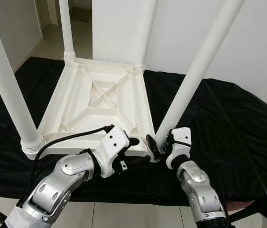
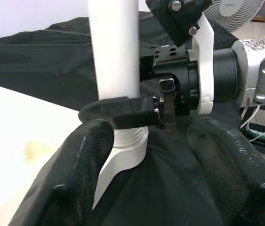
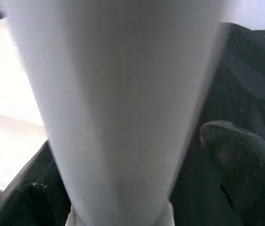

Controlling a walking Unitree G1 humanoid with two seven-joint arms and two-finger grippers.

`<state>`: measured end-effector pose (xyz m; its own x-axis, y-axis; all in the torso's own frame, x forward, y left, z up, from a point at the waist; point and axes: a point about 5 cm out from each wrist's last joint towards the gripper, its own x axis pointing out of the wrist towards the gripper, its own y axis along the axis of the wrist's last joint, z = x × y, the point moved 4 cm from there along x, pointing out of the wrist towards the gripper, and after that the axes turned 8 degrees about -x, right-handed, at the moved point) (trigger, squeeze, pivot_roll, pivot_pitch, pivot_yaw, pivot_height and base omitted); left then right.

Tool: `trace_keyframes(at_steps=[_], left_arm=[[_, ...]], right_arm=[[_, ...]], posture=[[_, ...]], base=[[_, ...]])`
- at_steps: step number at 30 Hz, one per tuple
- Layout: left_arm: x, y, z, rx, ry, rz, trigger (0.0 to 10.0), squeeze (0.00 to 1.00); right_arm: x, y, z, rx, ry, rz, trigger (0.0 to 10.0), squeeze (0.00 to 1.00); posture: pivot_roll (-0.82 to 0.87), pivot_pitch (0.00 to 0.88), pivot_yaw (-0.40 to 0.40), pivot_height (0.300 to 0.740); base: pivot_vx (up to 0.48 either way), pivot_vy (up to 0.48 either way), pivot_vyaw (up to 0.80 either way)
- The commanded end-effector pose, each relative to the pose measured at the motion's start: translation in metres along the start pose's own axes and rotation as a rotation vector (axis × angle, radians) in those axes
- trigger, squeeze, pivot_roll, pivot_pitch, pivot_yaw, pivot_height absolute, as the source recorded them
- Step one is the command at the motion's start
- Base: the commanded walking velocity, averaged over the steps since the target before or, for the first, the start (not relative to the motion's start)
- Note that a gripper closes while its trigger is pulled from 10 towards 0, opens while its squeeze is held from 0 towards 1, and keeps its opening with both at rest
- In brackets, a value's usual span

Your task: Building children table

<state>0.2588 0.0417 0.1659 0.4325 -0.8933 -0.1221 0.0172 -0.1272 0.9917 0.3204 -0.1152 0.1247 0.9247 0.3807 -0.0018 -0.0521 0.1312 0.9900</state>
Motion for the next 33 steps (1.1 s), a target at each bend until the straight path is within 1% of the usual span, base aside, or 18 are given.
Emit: trace_keyframes(at_steps=[1,3,4,6,7,9,11,15,16,17,18,19,21,24,28,31,32,33], left_arm=[[0.002,-0.004,0.006,0.015,-0.055,-0.018,10.0,0.00],[0.003,-0.005,0.008,0.019,-0.060,-0.021,10.0,0.00],[0.003,-0.005,0.008,0.019,-0.060,-0.021,10.0,0.00],[0.003,-0.006,0.010,0.023,-0.069,-0.023,10.0,0.00],[0.003,-0.006,0.010,0.023,-0.069,-0.023,10.0,0.00],[0.004,-0.006,0.010,0.023,-0.073,-0.024,10.0,0.00],[0.005,-0.005,0.009,0.024,-0.078,-0.023,10.0,0.00],[0.005,-0.004,0.008,0.025,-0.083,-0.022,10.0,0.00],[0.005,-0.004,0.008,0.025,-0.083,-0.021,10.0,0.00],[0.005,-0.003,0.007,0.024,-0.081,-0.020,10.0,0.00],[0.005,-0.003,0.007,0.024,-0.081,-0.020,10.0,0.00],[0.005,-0.003,0.008,0.024,-0.086,-0.020,10.0,0.00],[0.005,-0.003,0.008,0.032,-0.087,-0.025,10.0,0.00],[0.004,-0.002,0.008,0.029,-0.088,-0.023,10.0,0.00],[0.002,-0.001,0.006,0.024,-0.083,-0.025,10.0,0.00],[0.002,-0.002,0.004,0.014,-0.072,-0.027,10.0,0.00],[0.002,0.001,0.004,-0.001,-0.068,-0.005,10.0,0.00],[0.002,0.001,0.004,-0.001,-0.068,-0.005,10.0,0.00]], right_arm=[[-0.004,0.002,0.004,-0.020,0.096,0.024,10.0,0.00],[-0.005,0.003,0.004,-0.046,0.205,0.040,10.0,0.00],[-0.005,0.003,0.004,-0.046,0.205,0.040,10.0,0.00],[-0.004,0.003,0.006,-0.069,0.289,0.055,10.0,0.00],[-0.004,0.003,0.006,-0.069,0.289,0.055,10.0,0.00],[-0.002,0.002,0.004,-0.086,0.364,0.056,10.0,0.00],[0.002,0.000,0.003,-0.092,0.408,0.048,10.0,0.00],[0.008,-0.002,0.003,-0.104,0.429,0.035,10.0,0.00],[0.011,-0.004,0.003,-0.110,0.446,0.028,9.6,0.00],[0.014,-0.006,0.004,-0.110,0.453,0.021,8.9,0.00],[0.014,-0.006,0.004,-0.110,0.453,0.021,8.9,0.00],[0.015,-0.009,0.003,-0.114,0.476,0.017,4.0,0.00],[0.018,-0.014,0.002,-0.114,0.492,0.006,0.0,0.00],[0.019,-0.016,0.002,-0.109,0.501,0.003,0.0,0.00],[0.015,-0.018,-0.001,-0.096,0.535,0.002,0.0,0.00],[0.013,-0.021,0.000,-0.068,0.534,-0.009,0.0,0.00],[0.012,-0.020,0.000,-0.075,0.522,-0.001,0.0,0.00],[0.012,-0.020,0.000,-0.075,0.522,-0.001,0.0,0.00]], posture=[[0.01,0.000,-0.109,0.740],[0.01,0.000,-0.107,0.740],[0.01,0.000,-0.107,0.740],[0.01,0.000,-0.108,0.740],[0.01,0.000,-0.108,0.740],[0.01,0.000,-0.102,0.740],[0.01,0.000,-0.103,0.740],[0.01,0.000,-0.100,0.740],[0.01,0.000,-0.098,0.740],[0.02,0.000,-0.100,0.740],[0.02,0.000,-0.100,0.740],[0.02,0.000,-0.101,0.740],[0.03,0.000,-0.106,0.740],[0.03,0.000,-0.115,0.740],[0.03,0.000,-0.121,0.740],[0.02,0.000,-0.127,0.740],[0.02,0.000,-0.128,0.740],[0.02,0.000,-0.128,0.740]], base=[[0.000,0.000,0.00],[0.000,0.000,0.00],[0.000,0.000,0.00],[0.000,0.000,0.00],[0.000,0.000,0.00],[0.000,0.000,0.00],[0.000,0.000,0.00],[0.000,0.000,0.00],[0.000,0.000,0.00],[0.000,0.000,0.00],[0.000,0.000,0.00],[0.000,0.000,0.00],[0.000,0.000,0.00],[0.000,0.000,0.00],[0.000,0.000,0.00],[0.000,0.000,0.00],[0.000,0.000,0.00],[0.000,0.000,0.00]])
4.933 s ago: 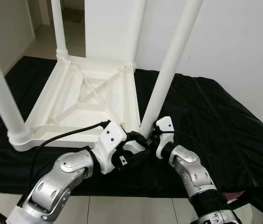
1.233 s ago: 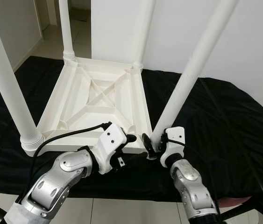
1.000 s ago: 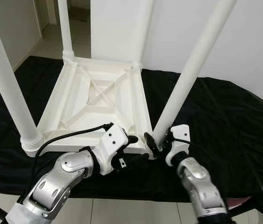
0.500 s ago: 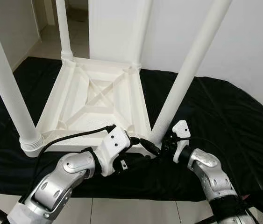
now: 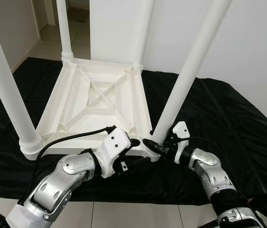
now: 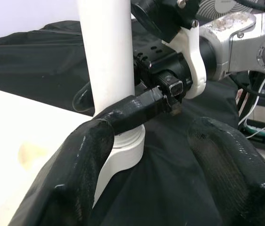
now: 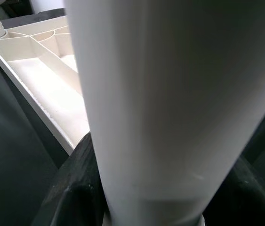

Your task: Building children table

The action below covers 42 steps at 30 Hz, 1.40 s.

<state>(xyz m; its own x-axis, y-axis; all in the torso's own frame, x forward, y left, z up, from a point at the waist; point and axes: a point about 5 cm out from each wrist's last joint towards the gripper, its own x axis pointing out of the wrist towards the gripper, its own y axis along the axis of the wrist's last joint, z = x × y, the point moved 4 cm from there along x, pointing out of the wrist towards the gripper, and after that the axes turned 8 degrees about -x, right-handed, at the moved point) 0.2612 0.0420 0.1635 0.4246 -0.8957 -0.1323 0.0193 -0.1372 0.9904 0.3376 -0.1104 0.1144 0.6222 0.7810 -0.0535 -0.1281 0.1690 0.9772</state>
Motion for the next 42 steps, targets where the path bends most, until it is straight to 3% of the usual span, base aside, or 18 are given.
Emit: trace_keyframes(at_steps=[1,2,3,4,8,16,25,30,37,38,42], left_arm=[[0.002,0.005,0.004,-0.009,-0.053,0.013,10.0,0.00],[0.003,0.005,0.002,-0.011,-0.043,0.014,10.0,0.00],[0.003,0.005,0.002,-0.011,-0.043,0.014,10.0,0.00],[0.003,0.004,0.001,-0.009,-0.035,0.011,10.0,0.00],[0.003,0.003,0.002,-0.012,-0.032,0.015,10.0,0.00],[0.000,0.003,-0.004,-0.008,-0.017,0.012,10.0,0.00],[-0.002,0.008,-0.005,-0.014,-0.012,0.029,10.0,0.00],[-0.003,0.010,-0.005,-0.012,-0.017,0.037,10.0,0.00],[-0.003,0.013,-0.008,-0.009,-0.012,0.041,10.0,0.00],[-0.003,0.014,-0.008,-0.010,-0.016,0.045,10.0,0.00],[-0.003,0.015,-0.007,-0.014,-0.017,0.051,10.0,0.00]], right_arm=[[-0.006,-0.008,-0.003,0.016,-0.006,-0.033,3.5,0.00],[-0.006,-0.008,-0.001,0.021,-0.027,-0.031,4.9,0.00],[-0.006,-0.008,-0.001,0.021,-0.027,-0.031,4.9,0.00],[-0.006,-0.008,0.000,0.024,-0.041,-0.032,10.0,0.00],[-0.003,-0.005,-0.002,0.056,-0.176,-0.007,10.0,0.00],[0.002,-0.004,-0.002,0.036,-0.383,-0.052,10.0,0.00],[-0.001,-0.002,0.003,0.067,-0.704,-0.120,10.0,0.00],[-0.001,0.000,0.002,0.098,-0.794,-0.130,10.0,0.00],[-0.006,-0.001,0.005,0.129,-0.818,-0.135,10.0,0.00],[-0.007,0.000,0.006,0.149,-0.807,-0.111,10.0,1.00],[-0.011,0.003,0.007,0.174,-0.801,-0.083,10.0,1.00]], posture=[[0.02,0.000,-0.138,0.740],[0.02,0.000,-0.138,0.740],[0.02,0.000,-0.138,0.740],[0.02,0.000,-0.141,0.740],[0.02,0.000,-0.133,0.740],[0.02,0.000,-0.127,0.740],[0.02,0.000,-0.133,0.740],[0.02,0.000,-0.128,0.740],[0.02,0.000,-0.130,0.740],[0.02,0.000,-0.135,0.740],[0.02,0.000,-0.128,0.740]], base=[[0.000,0.000,0.00],[0.000,0.000,0.00],[0.000,0.000,0.00],[0.000,0.000,0.00],[0.000,0.000,0.00],[0.000,0.000,0.00],[0.000,0.000,0.00],[0.000,0.000,0.00],[0.000,0.000,0.00],[0.000,0.000,0.00],[0.000,0.000,0.00]])
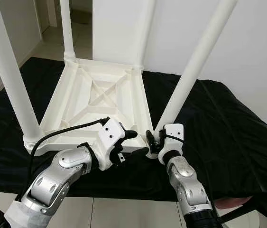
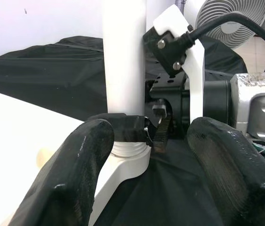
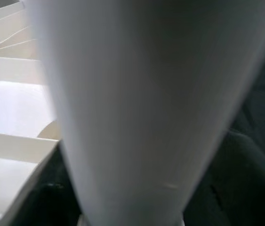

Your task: Building children table

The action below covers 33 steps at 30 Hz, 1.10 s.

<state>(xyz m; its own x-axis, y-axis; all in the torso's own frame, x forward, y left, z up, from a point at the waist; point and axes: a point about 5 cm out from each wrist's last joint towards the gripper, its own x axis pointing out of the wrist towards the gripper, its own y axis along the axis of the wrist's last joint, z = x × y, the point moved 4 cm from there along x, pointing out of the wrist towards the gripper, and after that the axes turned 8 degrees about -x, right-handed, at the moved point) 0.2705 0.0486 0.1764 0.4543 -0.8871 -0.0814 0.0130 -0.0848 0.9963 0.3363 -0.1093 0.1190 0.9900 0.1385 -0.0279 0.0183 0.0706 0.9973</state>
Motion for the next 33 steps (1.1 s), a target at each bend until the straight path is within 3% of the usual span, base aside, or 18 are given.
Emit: trace_keyframes(at_steps=[1,5,6,17,20,28,29,31,32,33], left_arm=[[0.001,0.004,0.004,0.003,-0.050,0.004,10.0,0.00],[0.000,0.005,0.004,0.003,-0.050,0.008,10.0,0.00],[0.000,0.005,0.005,0.001,-0.053,0.010,10.0,0.00],[-0.003,0.014,0.002,0.004,-0.067,0.030,10.0,0.00],[-0.003,0.016,0.003,0.008,-0.077,0.032,10.0,0.00],[-0.003,0.015,0.007,0.017,-0.099,0.023,10.0,0.00],[-0.002,0.014,0.009,0.017,-0.109,0.018,10.0,0.00],[-0.003,0.014,0.010,0.016,-0.117,0.014,10.0,0.00],[-0.003,0.013,0.011,0.017,-0.122,0.012,10.0,0.00],[-0.002,0.012,0.013,0.014,-0.131,0.007,10.0,0.00]], right_arm=[[-0.003,0.002,0.015,0.017,-0.032,0.015,10.0,1.00],[-0.010,0.005,0.016,-0.004,0.070,0.053,10.0,1.00],[-0.013,0.005,0.017,-0.026,0.120,0.059,10.0,0.03],[-0.014,0.007,0.024,-0.152,0.498,0.100,10.0,0.00],[-0.012,0.005,0.020,-0.186,0.602,0.087,10.0,0.00],[0.000,0.003,0.007,-0.237,0.684,0.102,10.0,0.00],[0.004,0.004,0.003,-0.238,0.697,0.110,5.9,0.00],[0.007,0.004,0.000,-0.236,0.704,0.116,5.9,0.00],[0.008,0.004,-0.002,-0.233,0.713,0.117,1.3,0.00],[0.009,0.001,-0.006,-0.233,0.727,0.111,0.0,0.00]], posture=[[0.02,0.000,-0.128,0.740],[0.02,0.000,-0.124,0.740],[0.02,0.000,-0.126,0.740],[0.01,0.000,-0.106,0.740],[0.02,0.000,-0.104,0.740],[0.03,0.000,-0.097,0.740],[0.03,0.000,-0.094,0.740],[0.03,0.000,-0.094,0.740],[0.03,0.000,-0.093,0.740],[0.03,0.000,-0.093,0.740]], base=[[0.000,0.000,0.00],[0.000,0.000,0.00],[0.000,0.000,0.00],[0.000,0.000,0.00],[0.000,0.000,0.00],[0.000,0.000,0.00],[0.000,0.000,0.00],[0.000,0.000,0.00],[0.000,0.000,0.00],[0.000,0.000,0.00]])
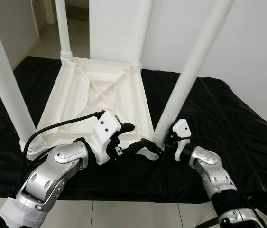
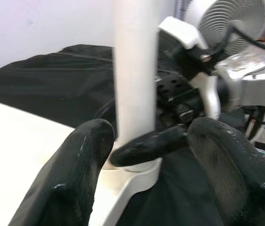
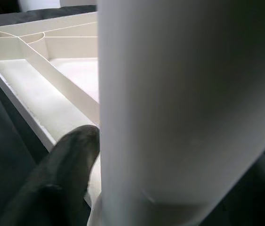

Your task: Building children table

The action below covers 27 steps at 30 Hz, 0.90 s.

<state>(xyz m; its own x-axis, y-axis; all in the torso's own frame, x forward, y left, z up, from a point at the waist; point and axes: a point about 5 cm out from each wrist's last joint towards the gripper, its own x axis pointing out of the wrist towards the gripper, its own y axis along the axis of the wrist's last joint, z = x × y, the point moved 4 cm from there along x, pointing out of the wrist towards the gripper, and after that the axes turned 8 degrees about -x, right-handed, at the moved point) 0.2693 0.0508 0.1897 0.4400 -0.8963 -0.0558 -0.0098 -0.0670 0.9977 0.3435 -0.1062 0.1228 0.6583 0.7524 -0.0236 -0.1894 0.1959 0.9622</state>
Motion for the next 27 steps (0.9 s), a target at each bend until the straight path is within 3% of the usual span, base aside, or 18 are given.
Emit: trace_keyframes(at_steps=[1,6,13,14,15,20,21,27], left_arm=[[0.002,-0.001,0.014,0.000,-0.115,-0.018,10.0,0.00],[0.000,-0.011,0.026,0.004,-0.166,-0.057,10.0,0.00],[-0.001,-0.021,0.030,0.016,-0.166,-0.092,10.0,0.00],[-0.001,-0.023,0.031,0.022,-0.165,-0.098,10.0,0.00],[-0.001,-0.023,0.031,0.025,-0.162,-0.099,10.0,0.00],[0.000,-0.023,0.031,0.027,-0.152,-0.098,10.0,0.00],[-0.001,-0.023,0.030,0.028,-0.148,-0.096,10.0,0.00],[-0.001,-0.022,0.028,0.036,-0.130,-0.094,10.0,0.00]], right_arm=[[0.004,-0.002,-0.003,-0.009,0.026,-0.016,0.0,0.00],[-0.002,-0.014,-0.010,0.017,0.059,-0.038,0.0,0.00],[-0.010,-0.019,-0.011,0.064,0.039,-0.036,0.0,0.00],[-0.011,-0.019,-0.009,0.065,-0.001,-0.027,10.0,0.00],[-0.011,-0.022,-0.005,0.052,-0.080,-0.046,10.0,0.00],[-0.011,-0.024,0.000,0.049,-0.196,-0.058,10.0,0.00],[-0.011,-0.024,0.002,0.052,-0.265,-0.063,10.0,0.00],[-0.009,-0.018,-0.005,0.101,-0.478,-0.064,10.0,0.00]], posture=[[0.03,0.000,-0.093,0.740],[0.03,0.000,-0.110,0.740],[0.03,0.000,-0.111,0.740],[0.04,0.000,-0.112,0.740],[0.04,0.000,-0.112,0.740],[0.04,0.000,-0.116,0.740],[0.04,0.000,-0.118,0.740],[0.04,0.000,-0.122,0.740]], base=[[0.000,0.000,0.00],[0.000,0.000,0.00],[0.000,0.000,0.00],[0.000,0.000,0.00],[0.000,0.000,0.00],[0.000,0.000,0.00],[0.000,0.000,0.00],[0.000,0.000,0.00]])
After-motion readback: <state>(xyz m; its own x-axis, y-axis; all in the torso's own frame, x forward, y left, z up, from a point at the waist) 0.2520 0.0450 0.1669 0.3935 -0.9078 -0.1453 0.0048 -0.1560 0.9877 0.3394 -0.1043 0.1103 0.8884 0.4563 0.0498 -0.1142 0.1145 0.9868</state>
